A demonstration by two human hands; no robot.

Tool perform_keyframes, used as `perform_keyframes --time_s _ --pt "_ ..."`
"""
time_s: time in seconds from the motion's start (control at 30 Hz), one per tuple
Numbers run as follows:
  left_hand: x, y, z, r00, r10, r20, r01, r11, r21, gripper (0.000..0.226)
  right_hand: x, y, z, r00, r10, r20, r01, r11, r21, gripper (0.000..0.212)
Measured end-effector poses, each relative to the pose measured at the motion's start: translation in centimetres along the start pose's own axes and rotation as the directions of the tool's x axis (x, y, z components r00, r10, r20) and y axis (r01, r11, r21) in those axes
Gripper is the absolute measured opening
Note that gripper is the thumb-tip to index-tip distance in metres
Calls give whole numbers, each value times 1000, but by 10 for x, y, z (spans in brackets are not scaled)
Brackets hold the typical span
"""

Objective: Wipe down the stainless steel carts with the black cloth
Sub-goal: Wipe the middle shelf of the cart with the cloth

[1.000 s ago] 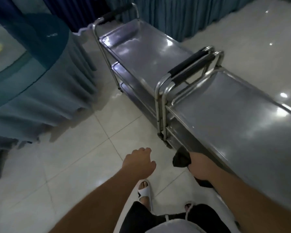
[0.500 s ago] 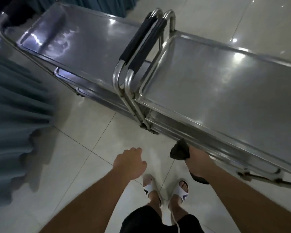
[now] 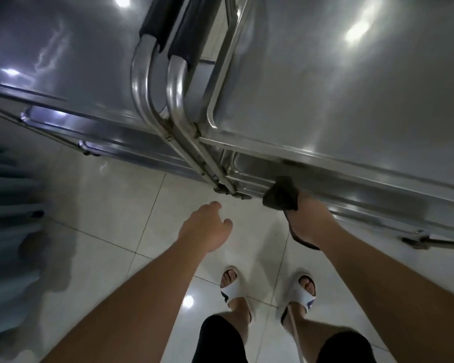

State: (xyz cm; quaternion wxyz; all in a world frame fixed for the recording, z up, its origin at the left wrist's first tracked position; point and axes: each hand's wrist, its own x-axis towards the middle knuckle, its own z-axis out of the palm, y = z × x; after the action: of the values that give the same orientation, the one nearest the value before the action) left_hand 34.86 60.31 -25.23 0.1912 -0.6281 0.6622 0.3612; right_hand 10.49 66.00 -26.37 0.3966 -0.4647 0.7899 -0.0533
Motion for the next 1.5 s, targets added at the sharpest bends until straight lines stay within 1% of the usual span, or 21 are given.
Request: perform_keyframes --time_s 0.07,0.17,0.27,0.33,0.43,0.5,0.57,0.63,0.67,0.73,0.77,0.8,0.9,0.97,1.07,1.13,1.2,1.23,1.3,1.4,1.5 --pt "30 -11 2 1000 3 -29 -3 1000 -15 64 25 -8 13 1000 3 -27 -3 1000 24 18" --pt "75 -18 5 992 -23 -127 14 997 -73 57 62 -13 27 993 -59 -99 63 998 33 28" --pt "112 -17 14 968 -16 -250 -50 966 -253 48 96 -16 35 974 -120 -194 122 993 -1 31" --pt "131 -16 20 942 14 -337 -143 921 -362 48 117 -18 39 961 -77 -266 83 996 11 30" --pt "160 -16 25 876 25 -482 -278 841 -463 48 146 -26 43 916 -39 -399 54 998 28 13" --pt "177 -16 26 833 -5 -553 -353 765 -539 47 167 -34 51 863 -82 -498 110 993 28 5" --pt "189 -19 32 790 -7 -614 -454 667 -591 27 189 -44 65 809 -173 -562 224 974 23 11" --pt "197 -19 40 722 23 -692 -550 626 -553 10 211 -53 83 810 -316 -494 358 934 -10 26" --pt "200 -20 43 682 43 -730 -593 616 -518 8 221 -55 93 818 -406 -408 425 904 -47 30" --pt "209 -20 47 602 87 -794 -661 612 -434 14 239 -54 116 838 -524 -154 512 851 -114 33" --pt "215 -20 48 568 96 -817 -679 615 -400 16 246 -53 127 820 -570 -39 548 804 -232 35" --pt "219 -19 49 537 98 -838 -696 612 -375 17 253 -51 135 809 -587 18 558 759 -336 37" --pt "229 -16 54 445 66 -893 -735 597 -322 19 262 -44 150 766 -642 -13 590 712 -381 50" --pt "233 -15 56 412 45 -910 -744 593 -307 20 257 -41 157 752 -659 -28 592 693 -411 56" --pt "237 -14 56 438 34 -898 -764 540 -352 20 238 -21 156 782 -619 -72 559 748 -359 67" --pt "243 -13 54 482 5 -876 -794 426 -434 28 226 11 148 810 -578 -96 503 770 -392 72" --pt "251 -9 52 522 -5 -853 -806 325 -495 48 220 53 127 860 -483 -164 394 833 -390 76" --pt "255 -7 52 527 -8 -850 -806 313 -502 56 218 75 113 885 -416 -210 318 869 -379 78" --pt "260 -3 53 510 -40 -859 -815 298 -498 57 218 121 82 909 -258 -327 135 925 -354 84" --pt "267 0 55 488 -105 -866 -832 244 -498 52 222 166 39 883 -35 -469 -100 960 -260 101" --pt "271 0 56 471 -120 -874 -844 227 -486 49 252 161 18 857 30 -514 -173 957 -232 101"
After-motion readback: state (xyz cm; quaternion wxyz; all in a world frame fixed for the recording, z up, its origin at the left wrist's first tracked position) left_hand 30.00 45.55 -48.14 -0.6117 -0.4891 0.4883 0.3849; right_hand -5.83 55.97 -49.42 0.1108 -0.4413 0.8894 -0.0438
